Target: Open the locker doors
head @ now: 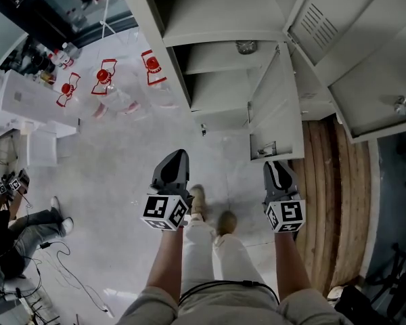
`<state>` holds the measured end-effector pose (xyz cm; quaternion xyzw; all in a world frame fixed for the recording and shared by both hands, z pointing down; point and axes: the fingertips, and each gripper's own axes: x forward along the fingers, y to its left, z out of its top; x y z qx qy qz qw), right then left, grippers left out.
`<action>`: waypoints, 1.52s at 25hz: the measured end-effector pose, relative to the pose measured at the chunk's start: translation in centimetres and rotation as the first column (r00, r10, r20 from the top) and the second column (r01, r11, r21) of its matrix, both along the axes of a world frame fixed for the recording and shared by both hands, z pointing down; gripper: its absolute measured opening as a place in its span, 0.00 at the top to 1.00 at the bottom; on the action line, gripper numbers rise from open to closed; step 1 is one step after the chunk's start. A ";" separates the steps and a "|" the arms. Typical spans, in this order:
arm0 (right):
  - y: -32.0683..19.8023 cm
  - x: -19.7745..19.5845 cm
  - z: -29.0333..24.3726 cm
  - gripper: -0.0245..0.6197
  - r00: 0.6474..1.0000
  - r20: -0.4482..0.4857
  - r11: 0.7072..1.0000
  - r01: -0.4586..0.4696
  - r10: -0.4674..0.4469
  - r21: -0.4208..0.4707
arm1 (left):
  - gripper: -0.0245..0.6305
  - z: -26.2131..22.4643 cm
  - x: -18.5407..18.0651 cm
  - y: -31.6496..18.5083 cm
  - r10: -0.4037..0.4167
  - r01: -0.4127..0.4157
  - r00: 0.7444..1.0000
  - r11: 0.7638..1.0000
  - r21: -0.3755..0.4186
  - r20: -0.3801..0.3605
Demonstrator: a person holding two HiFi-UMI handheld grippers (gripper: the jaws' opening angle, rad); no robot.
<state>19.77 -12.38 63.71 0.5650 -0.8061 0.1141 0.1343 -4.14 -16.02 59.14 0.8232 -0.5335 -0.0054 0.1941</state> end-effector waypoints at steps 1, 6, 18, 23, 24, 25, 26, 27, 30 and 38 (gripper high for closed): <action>0.0 0.5 0.0 0.83 1.000 0.003 1.000 -0.014 0.014 -0.001 | 0.96 0.0 0.0 0.1 0.000 0.000 1.000 1.000 0.000 0.000; 0.1 2.6 -0.1 0.84 0.997 0.030 0.997 -0.075 0.076 -0.017 | 0.96 -0.5 0.0 0.4 -0.001 0.001 1.000 1.000 0.003 0.000; -0.5 7.7 -0.2 0.93 0.961 0.081 0.964 -0.262 0.266 -0.050 | 0.96 -1.3 -0.7 1.1 -0.010 0.010 1.000 1.000 0.007 -0.001; -0.7 9.0 -0.2 0.94 0.942 0.120 0.949 -0.309 0.314 -0.062 | 0.96 -1.1 -1.4 1.5 -0.017 0.017 1.000 1.000 -0.001 0.001; -0.6 9.2 -0.2 0.94 0.939 0.124 0.947 -0.316 0.321 -0.063 | 0.96 -1.1 -1.5 1.6 -0.020 0.020 1.000 1.000 -0.002 0.000; -0.5 9.3 -0.3 0.94 0.936 0.128 0.945 -0.322 0.328 -0.065 | 0.96 -1.2 -1.7 1.7 -0.023 0.023 1.000 1.000 -0.003 -0.001; -0.4 9.4 -0.3 0.94 0.934 0.132 0.943 -0.327 0.333 -0.065 | 0.96 -1.2 -1.9 1.8 -0.026 0.026 1.000 1.000 -0.003 -0.001; -0.2 9.4 -0.4 0.94 0.932 0.134 0.942 -0.329 0.335 -0.066 | 0.96 -1.2 -2.0 1.9 -0.027 0.027 1.000 1.000 -0.003 -0.001; 0.4 9.2 -0.6 0.94 0.934 0.134 0.944 -0.324 0.331 -0.067 | 0.96 -1.4 -2.4 2.1 -0.032 0.032 1.000 1.000 -0.001 -0.001; 2.0 7.7 -2.3 0.96 0.950 0.135 0.959 -0.279 0.282 -0.047 | 0.96 -2.6 -3.0 2.8 -0.037 0.037 0.999 0.999 0.014 0.001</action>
